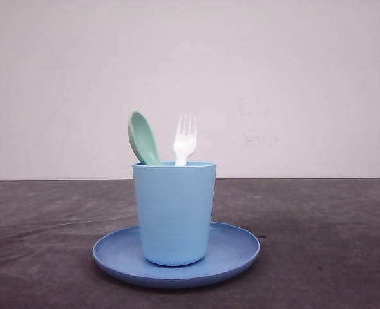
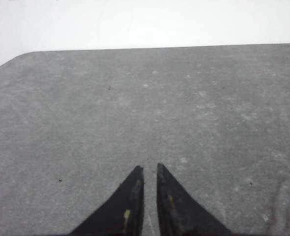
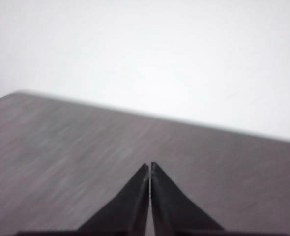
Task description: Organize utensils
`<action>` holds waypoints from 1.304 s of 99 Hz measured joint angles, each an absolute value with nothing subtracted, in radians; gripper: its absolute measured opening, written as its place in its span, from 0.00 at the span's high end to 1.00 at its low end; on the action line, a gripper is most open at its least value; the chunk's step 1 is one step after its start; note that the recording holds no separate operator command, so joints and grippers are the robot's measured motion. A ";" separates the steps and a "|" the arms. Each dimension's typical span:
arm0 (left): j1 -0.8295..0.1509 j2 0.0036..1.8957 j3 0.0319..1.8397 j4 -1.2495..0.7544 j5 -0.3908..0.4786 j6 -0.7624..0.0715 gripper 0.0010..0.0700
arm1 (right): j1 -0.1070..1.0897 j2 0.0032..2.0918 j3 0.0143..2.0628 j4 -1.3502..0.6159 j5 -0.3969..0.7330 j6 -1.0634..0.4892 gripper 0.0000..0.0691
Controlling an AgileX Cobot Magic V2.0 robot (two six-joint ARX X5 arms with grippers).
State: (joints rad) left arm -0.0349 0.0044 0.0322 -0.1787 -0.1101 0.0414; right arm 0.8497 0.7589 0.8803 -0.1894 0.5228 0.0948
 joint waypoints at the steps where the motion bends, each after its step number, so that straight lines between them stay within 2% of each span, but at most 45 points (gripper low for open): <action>1: -0.035 0.004 0.032 -0.179 -0.110 0.041 0.98 | 0.838 0.759 0.880 -0.182 0.520 0.088 1.00; 24: -0.035 0.004 0.032 -0.179 -0.110 0.041 0.98 | 0.508 0.759 0.880 -0.165 0.356 -0.001 1.00; 41: -0.035 0.004 0.032 -0.179 -0.110 0.041 0.98 | 0.263 0.751 0.846 -0.175 0.186 -0.022 0.99; 56: -0.035 0.004 0.032 -0.179 -0.110 0.041 0.98 | 0.112 0.705 0.737 -0.166 0.076 -0.027 0.99; 70: -0.035 0.004 0.032 -0.179 -0.110 0.041 0.98 | 0.057 0.607 0.587 -0.118 0.075 -0.028 1.00; 87: -0.035 0.004 0.032 -0.179 -0.110 0.041 0.98 | 0.037 0.390 0.303 -0.018 0.070 -0.028 1.00; 99: -0.035 0.004 0.032 -0.179 -0.110 0.041 0.98 | 0.035 0.259 0.161 -0.020 0.070 -0.014 1.00; 120: -0.035 0.004 0.032 -0.179 -0.110 0.041 0.98 | 0.033 0.106 0.019 -0.021 0.070 0.001 1.00; 129: -0.035 0.004 0.032 -0.179 -0.110 0.041 0.98 | 0.033 0.068 0.015 -0.088 0.071 0.001 1.00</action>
